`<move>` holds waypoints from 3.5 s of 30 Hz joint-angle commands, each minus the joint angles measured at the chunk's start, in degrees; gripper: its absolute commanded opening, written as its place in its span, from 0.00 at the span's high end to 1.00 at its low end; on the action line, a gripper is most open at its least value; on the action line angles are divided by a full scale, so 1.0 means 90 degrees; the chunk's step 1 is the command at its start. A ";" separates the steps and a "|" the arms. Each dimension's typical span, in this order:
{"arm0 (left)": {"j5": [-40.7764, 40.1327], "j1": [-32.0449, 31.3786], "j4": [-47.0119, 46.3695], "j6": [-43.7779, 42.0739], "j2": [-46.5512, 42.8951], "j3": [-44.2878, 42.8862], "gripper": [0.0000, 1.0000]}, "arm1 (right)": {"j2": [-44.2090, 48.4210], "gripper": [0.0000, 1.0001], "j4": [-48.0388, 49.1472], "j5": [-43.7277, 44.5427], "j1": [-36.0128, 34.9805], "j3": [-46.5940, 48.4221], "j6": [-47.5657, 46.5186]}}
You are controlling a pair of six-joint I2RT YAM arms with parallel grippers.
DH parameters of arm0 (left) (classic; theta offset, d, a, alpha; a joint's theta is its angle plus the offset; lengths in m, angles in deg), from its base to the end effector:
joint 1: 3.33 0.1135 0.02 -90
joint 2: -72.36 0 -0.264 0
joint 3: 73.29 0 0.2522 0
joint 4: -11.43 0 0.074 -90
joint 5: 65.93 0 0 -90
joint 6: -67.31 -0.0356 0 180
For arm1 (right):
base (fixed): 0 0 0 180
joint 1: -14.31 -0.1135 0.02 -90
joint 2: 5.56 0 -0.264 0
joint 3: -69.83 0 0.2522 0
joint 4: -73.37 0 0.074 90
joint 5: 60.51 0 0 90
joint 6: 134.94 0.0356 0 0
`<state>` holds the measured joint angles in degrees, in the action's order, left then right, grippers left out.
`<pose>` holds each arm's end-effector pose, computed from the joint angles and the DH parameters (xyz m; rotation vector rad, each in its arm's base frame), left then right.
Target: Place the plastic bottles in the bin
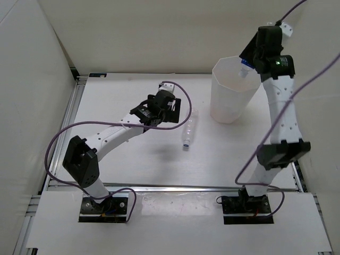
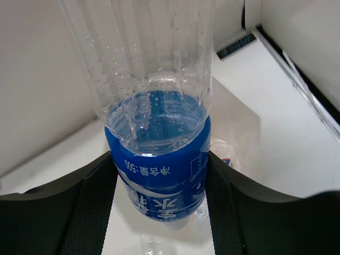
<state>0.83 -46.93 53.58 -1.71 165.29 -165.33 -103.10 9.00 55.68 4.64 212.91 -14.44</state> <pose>0.2730 -0.2406 0.3004 0.2434 2.2387 -0.1306 0.3295 0.0402 0.5210 0.6337 1.7540 0.0501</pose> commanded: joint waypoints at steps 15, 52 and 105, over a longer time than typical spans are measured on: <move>0.2219 0.0479 -0.0819 -0.0133 0.1285 -0.0901 0.00 | 0.1226 0.00 0.0418 -0.1943 0.0743 -0.1066 0.0009; 0.3521 0.1171 -0.0859 0.1010 0.3660 -0.4734 0.70 | 0.3552 0.00 -0.1047 -0.1973 0.0791 -0.2747 0.0019; 0.2399 0.0125 -0.3731 0.0552 0.3701 -0.6094 0.00 | 0.3690 0.00 -0.2374 -0.1611 0.0909 -0.2161 0.0341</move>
<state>23.43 -48.72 13.71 9.06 210.51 -225.74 -68.70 -12.80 40.69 12.48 191.93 -10.66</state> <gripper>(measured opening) 0.998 0.998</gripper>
